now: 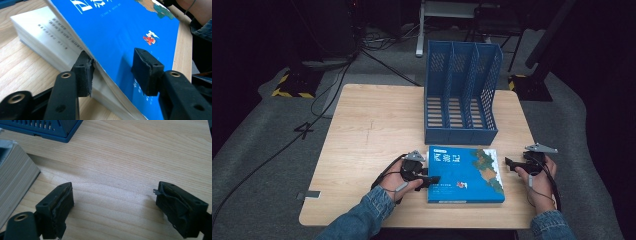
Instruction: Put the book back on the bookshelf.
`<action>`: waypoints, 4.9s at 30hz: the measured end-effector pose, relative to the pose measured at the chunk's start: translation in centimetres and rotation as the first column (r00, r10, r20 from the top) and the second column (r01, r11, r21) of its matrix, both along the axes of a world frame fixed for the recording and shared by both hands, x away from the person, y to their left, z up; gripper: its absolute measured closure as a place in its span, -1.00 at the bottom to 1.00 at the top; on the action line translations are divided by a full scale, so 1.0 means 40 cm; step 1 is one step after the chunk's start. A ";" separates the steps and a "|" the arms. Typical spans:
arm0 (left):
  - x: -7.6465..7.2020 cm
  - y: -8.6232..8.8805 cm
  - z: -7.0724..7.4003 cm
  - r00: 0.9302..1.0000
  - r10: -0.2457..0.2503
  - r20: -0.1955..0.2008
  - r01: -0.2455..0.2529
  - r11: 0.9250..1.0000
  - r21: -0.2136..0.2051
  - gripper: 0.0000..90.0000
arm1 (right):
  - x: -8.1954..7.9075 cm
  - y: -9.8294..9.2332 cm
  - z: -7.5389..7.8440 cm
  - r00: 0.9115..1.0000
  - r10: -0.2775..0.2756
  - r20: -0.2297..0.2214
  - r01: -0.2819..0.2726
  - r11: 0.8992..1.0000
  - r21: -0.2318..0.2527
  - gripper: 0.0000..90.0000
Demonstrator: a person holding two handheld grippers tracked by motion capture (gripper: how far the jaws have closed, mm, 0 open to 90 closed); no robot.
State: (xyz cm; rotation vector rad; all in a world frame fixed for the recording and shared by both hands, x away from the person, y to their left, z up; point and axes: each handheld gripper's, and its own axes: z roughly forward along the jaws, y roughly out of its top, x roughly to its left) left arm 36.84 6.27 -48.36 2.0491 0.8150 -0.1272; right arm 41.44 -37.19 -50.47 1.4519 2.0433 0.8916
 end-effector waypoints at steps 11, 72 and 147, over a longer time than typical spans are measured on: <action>-0.011 -0.007 -0.009 0.993 -0.074 0.087 0.073 0.997 0.017 -0.06 | -0.041 0.027 0.028 0.996 0.085 0.017 -0.083 0.993 -0.085 -0.15; 0.028 -0.039 0.130 0.976 0.016 -0.219 -0.015 1.000 0.007 0.85 | -0.309 0.504 0.081 0.723 0.668 0.175 -0.609 0.736 -0.296 -0.61; 0.025 -0.060 0.086 0.913 0.062 -0.404 -0.098 0.993 -0.068 0.78 | -0.266 0.601 -0.020 0.694 0.635 0.340 -0.310 0.689 -0.655 -1.00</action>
